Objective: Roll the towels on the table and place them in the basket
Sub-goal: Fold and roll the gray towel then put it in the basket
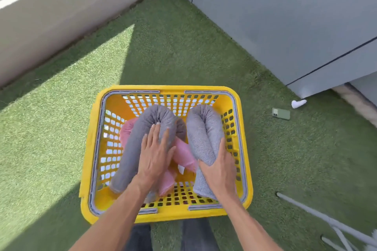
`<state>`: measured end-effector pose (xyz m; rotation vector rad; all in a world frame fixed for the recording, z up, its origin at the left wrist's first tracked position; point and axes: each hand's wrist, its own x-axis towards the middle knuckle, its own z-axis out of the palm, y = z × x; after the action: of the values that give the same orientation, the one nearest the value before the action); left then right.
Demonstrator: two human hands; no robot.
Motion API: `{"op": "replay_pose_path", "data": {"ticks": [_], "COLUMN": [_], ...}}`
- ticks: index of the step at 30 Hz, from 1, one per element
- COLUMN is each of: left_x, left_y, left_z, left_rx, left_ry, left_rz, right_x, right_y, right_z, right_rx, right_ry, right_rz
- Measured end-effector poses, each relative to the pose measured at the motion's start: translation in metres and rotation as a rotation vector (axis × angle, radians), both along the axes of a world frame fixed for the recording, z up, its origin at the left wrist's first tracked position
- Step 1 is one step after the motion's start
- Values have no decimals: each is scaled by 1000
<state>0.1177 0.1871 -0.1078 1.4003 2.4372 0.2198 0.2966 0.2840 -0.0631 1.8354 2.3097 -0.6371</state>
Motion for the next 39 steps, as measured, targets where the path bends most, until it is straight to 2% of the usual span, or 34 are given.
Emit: {"op": "replay_pose_path", "data": {"ticks": [5,9,14,18,22,24,26,28,30,32,35,39], "left_x": [-5,-6,-5,-1,0,-2,-12,-26,-36,-40,-43,-37], "left_y": [9,10,8,5,5,-3,-16,-31,-45,-55,-55,-33], "left_z": [-53,-73,-92,-92,-64,-48,-37,-31,-29,-27,-25,-8], "left_rx": [-92,-59,-48,-37,-16,26,36,26,27,24,2,66], "left_ry": [57,61,84,99,54,21,9,-15,-121,-205,-204,-299], "left_rz": [25,25,37,34,51,119,239,346,410,469,500,592], "right_x": [5,4,-5,-3,-7,-18,-38,-65,-89,-103,-110,-102], "right_y": [5,6,-2,-3,4,-3,-18,-37,-58,-75,-84,-69], "right_z": [-72,-118,-164,-175,-143,-117,-92,-78,-76,-83,-87,-69], "right_rx": [-91,-149,-114,-178,-233,-175,-150,-242,-326,-337,-349,-222], "right_ry": [-57,-116,-202,-214,-187,-110,128,403,526,519,480,481], "right_rz": [47,9,-32,-39,-42,-17,2,-18,-30,-58,-124,-36]}}
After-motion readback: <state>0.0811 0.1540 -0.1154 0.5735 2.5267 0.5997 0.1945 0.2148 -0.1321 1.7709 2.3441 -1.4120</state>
